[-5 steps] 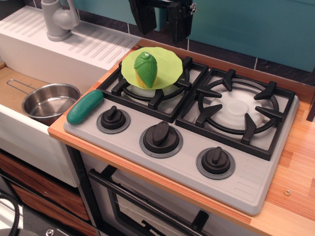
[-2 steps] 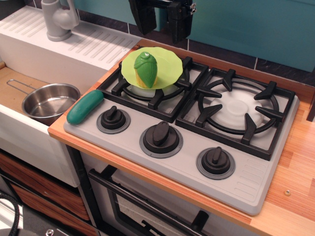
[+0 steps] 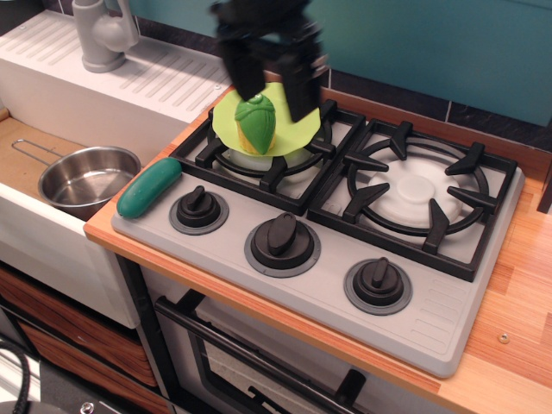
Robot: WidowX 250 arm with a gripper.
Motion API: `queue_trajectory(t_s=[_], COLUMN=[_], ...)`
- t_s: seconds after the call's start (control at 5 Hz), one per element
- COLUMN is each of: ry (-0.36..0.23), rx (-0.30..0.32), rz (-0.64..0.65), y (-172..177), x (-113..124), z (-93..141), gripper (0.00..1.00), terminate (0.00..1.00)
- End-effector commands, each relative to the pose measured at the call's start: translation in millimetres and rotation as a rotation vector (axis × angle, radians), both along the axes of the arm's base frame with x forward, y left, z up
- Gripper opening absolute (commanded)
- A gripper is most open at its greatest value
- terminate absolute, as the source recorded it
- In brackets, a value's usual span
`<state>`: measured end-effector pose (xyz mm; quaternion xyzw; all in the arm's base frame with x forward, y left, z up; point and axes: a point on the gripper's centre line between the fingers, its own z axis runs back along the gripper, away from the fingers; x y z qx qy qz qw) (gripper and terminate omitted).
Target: Put corncob on plate and cucumber in pot or pan in sink
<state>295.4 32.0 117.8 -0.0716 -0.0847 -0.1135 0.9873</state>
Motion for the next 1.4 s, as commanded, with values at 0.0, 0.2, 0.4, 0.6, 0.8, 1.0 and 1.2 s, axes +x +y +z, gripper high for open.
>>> queue_trajectory(t_s=[0.0, 0.2, 0.4, 0.6, 0.8, 1.0, 1.2], ry=[-0.14, -0.175, -0.185, -0.144, -0.126, -0.126, -0.128], rx=[0.096, 0.139, 0.223, 0.253, 0.254, 0.232, 0.206], rz=[-0.02, 0.012, 0.078, 0.14, 0.178, 0.197, 0.206], y=[35.9, 46.5, 55.4, 67.7, 77.6, 86.6, 91.8], x=[-11.9, -17.9, -23.3, -27.8, -31.8, -37.4, -39.7], z=[-2.2, -7.0, -8.8, -9.1, -13.9, -23.0, -33.3], gripper=[1.0, 1.0, 1.0, 1.0, 1.0, 1.0, 1.0], terminate=[0.0, 0.0, 0.0, 0.0, 0.0, 0.0, 0.0])
